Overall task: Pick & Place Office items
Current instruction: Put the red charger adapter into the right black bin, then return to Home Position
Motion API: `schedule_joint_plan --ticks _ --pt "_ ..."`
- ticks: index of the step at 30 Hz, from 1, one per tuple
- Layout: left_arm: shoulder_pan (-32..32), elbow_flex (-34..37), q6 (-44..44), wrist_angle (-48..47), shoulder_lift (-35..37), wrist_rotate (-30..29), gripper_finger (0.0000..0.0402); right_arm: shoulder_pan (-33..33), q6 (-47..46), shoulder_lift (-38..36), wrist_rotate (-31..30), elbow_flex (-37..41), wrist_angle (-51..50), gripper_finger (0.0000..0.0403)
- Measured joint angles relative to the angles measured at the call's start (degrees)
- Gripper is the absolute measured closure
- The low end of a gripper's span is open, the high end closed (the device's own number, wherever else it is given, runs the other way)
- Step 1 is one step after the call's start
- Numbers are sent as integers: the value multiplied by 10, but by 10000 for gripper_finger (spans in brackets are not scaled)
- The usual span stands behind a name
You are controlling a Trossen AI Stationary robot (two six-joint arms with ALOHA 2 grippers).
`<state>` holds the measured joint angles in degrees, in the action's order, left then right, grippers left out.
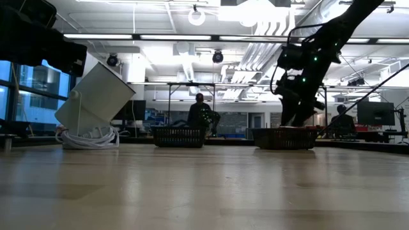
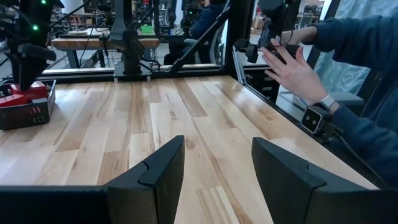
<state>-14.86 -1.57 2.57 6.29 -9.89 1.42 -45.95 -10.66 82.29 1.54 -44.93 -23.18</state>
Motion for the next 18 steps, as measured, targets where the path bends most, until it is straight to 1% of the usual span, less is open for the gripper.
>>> schedule_joint_plan --ticks 12,18 --pt "0 0 0 0 0 0 221 14 19 -90 5 0 -7 155" --pt "0 0 0 0 0 0 221 38 19 -105 5 0 -5 155"
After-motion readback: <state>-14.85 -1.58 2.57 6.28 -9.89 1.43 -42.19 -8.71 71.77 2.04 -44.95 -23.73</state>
